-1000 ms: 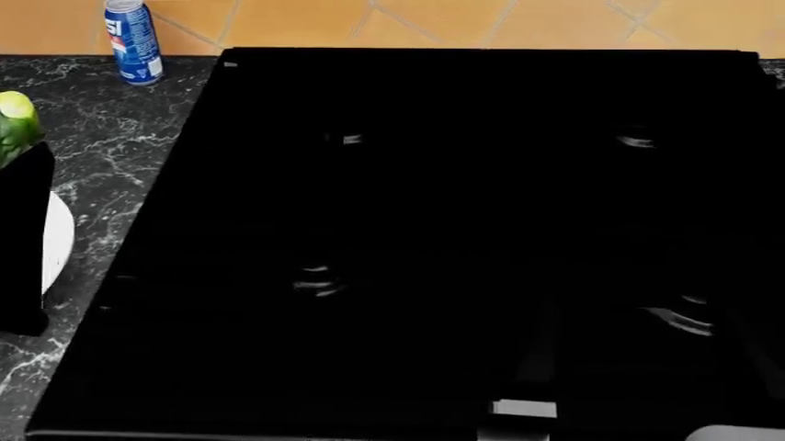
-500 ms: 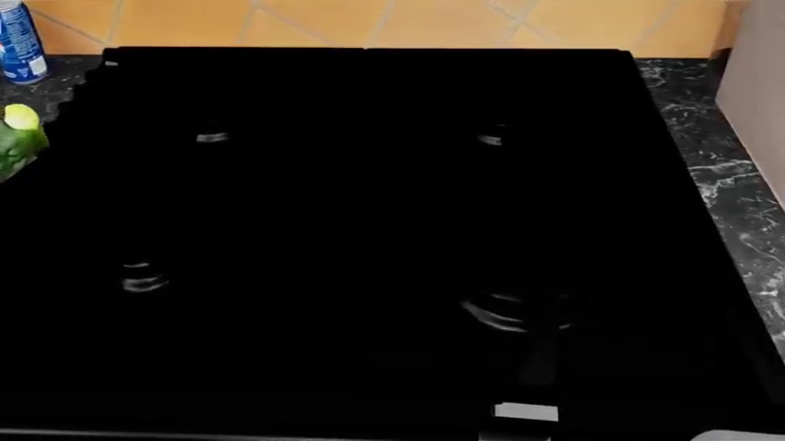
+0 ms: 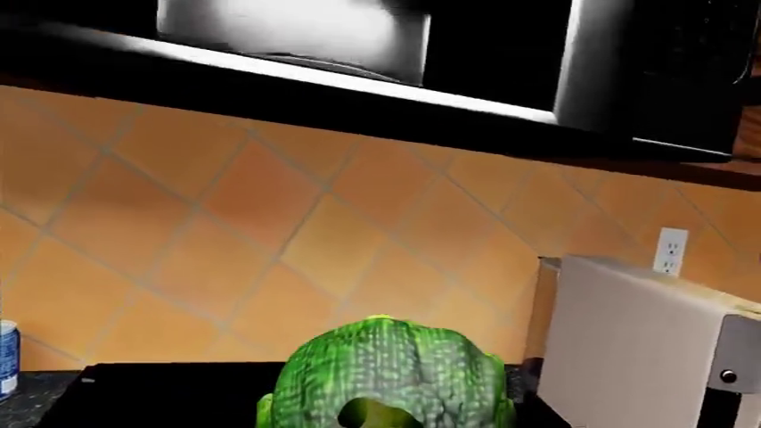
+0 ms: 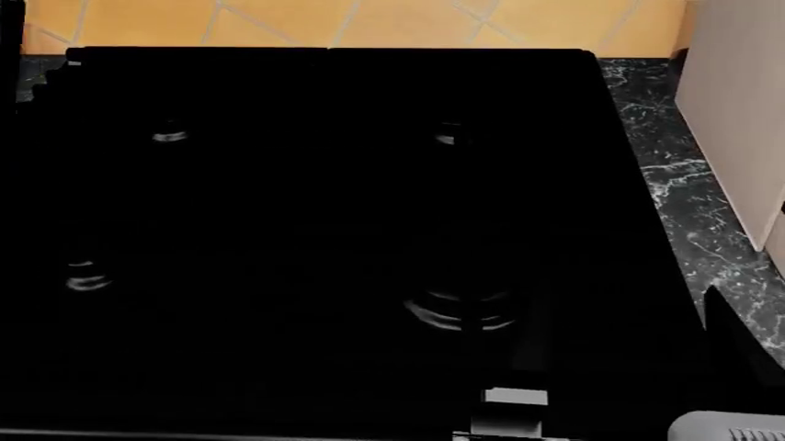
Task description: Pick the broccoli from the counter and place it in the microwave.
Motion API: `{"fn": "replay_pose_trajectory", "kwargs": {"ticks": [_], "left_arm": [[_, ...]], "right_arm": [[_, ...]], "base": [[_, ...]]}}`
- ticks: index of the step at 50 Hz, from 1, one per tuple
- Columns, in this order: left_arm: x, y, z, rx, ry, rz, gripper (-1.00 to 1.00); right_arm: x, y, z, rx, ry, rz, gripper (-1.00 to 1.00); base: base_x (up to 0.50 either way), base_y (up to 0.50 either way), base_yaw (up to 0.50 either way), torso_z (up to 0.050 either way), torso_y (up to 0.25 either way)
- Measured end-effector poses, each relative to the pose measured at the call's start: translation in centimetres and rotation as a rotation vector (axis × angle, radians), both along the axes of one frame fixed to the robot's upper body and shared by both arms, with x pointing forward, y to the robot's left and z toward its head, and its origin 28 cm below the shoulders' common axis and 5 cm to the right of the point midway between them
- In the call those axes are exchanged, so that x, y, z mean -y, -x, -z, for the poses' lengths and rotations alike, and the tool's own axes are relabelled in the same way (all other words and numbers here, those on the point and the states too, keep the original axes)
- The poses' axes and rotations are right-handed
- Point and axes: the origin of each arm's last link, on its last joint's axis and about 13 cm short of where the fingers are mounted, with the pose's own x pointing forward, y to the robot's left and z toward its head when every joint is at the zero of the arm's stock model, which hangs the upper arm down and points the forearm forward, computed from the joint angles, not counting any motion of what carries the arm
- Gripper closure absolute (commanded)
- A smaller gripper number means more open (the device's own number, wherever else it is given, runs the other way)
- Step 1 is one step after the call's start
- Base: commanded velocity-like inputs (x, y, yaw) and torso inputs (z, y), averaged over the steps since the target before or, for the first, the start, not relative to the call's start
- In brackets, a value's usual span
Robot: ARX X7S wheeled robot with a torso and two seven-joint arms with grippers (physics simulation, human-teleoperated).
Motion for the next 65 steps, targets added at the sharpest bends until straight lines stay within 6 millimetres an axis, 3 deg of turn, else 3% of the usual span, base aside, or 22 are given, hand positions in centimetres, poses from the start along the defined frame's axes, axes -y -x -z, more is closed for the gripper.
{"fn": "replay_pose_trajectory", "kwargs": {"ticks": [15,31,44,51,65], "left_arm": [[0.7,-1.6,-9.2,0.285,0.010,-0.003,1.00],[0.5,-3.7,-17.7,0.430,0.022,-0.093,1.00],[0.5,-7.4,-24.7,0.481,0.015,-0.254,1.00],[0.2,-9.4,-25.7,0.439,-0.031,-0.372,1.00],[2.0,-11.9,-24.3,0.281,-0.239,-0.436,1.00]], "right_arm": [[-0.2,-1.7,-0.2,0.032,-0.002,0.011,-1.00],[-0.2,-2.3,-0.3,0.055,-0.009,0.019,-1.00],[-0.3,-1.8,-0.6,0.061,-0.018,0.015,-1.00],[-0.4,-1.5,-0.6,0.061,-0.027,0.020,-1.00],[-0.5,-1.2,-0.9,0.064,-0.036,0.022,-1.00]], "base": [[0.00,0.00,0.00,0.000,0.001],[0.00,0.00,0.00,0.000,0.000],[0.00,0.00,0.00,0.000,0.001],[0.00,0.00,0.00,0.000,0.000],[0.00,0.00,0.00,0.000,0.000]]}}
